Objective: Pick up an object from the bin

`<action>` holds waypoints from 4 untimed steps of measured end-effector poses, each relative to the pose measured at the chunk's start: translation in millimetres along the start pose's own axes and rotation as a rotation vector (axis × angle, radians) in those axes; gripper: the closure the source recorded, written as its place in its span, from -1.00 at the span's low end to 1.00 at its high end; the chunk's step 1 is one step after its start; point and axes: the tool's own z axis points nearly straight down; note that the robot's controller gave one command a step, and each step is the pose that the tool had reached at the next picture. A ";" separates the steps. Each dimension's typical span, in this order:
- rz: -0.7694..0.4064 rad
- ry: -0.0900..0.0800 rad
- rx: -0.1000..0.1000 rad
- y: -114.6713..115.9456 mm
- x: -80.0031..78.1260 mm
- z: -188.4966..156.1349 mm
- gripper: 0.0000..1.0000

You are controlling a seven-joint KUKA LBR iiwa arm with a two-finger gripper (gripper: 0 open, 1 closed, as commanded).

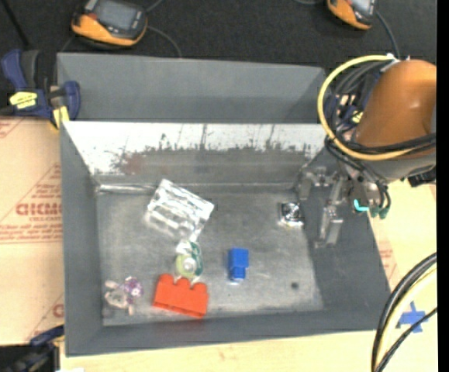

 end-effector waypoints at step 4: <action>-0.295 -0.007 0.000 141.9 85.7 117.7 1.00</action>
Offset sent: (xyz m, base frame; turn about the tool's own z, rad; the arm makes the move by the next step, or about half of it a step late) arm -0.0149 0.0305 -0.1372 -0.0474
